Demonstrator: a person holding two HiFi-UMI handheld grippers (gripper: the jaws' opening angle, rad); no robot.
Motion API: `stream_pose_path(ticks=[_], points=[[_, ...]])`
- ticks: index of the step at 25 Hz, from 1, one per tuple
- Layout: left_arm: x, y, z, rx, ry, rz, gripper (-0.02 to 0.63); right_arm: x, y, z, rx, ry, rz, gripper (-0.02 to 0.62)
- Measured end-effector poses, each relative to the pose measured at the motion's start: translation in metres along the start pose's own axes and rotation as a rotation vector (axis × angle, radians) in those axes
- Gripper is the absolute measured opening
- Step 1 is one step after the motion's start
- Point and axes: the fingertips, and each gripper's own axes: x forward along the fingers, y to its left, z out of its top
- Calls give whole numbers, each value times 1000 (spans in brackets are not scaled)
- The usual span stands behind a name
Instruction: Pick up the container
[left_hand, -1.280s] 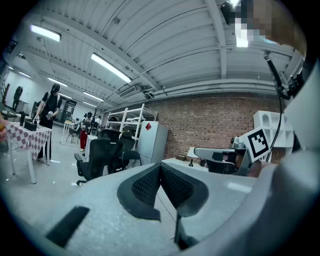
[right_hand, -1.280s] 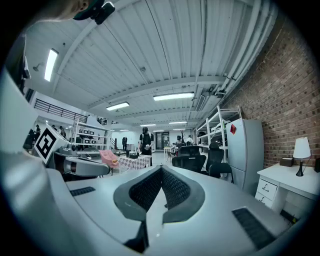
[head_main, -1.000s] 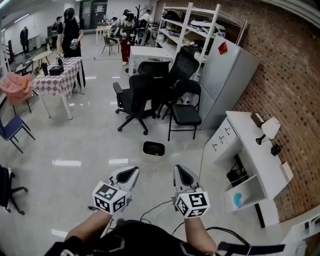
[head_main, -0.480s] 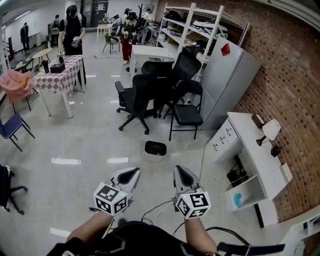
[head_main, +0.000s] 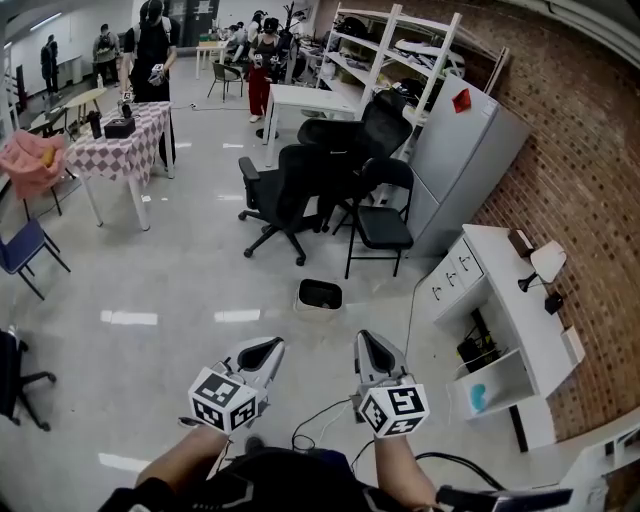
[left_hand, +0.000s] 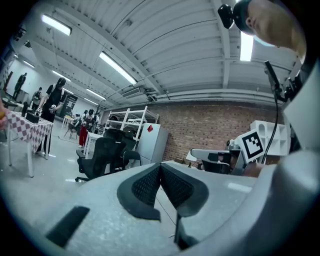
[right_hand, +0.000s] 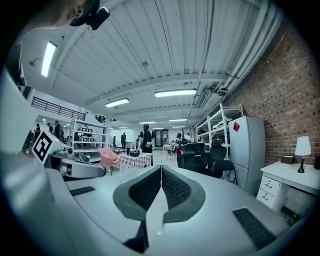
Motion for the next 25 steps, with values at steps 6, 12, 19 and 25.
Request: stream_pose_path(ticks=[6,12,19,25], points=[[-7,21,-5,-22,-4,0,9,9,14,-6,-14,17,-5,9],[-3,34,-8,-25,5,3,9,29,11,-13,-3,24,6,9],[36,60,5,-14,-2,58,9,70,-19,-12,7,21,49,9],[88,73,15,-7,3,82,11,107,-62,-6,9,12,82,9]])
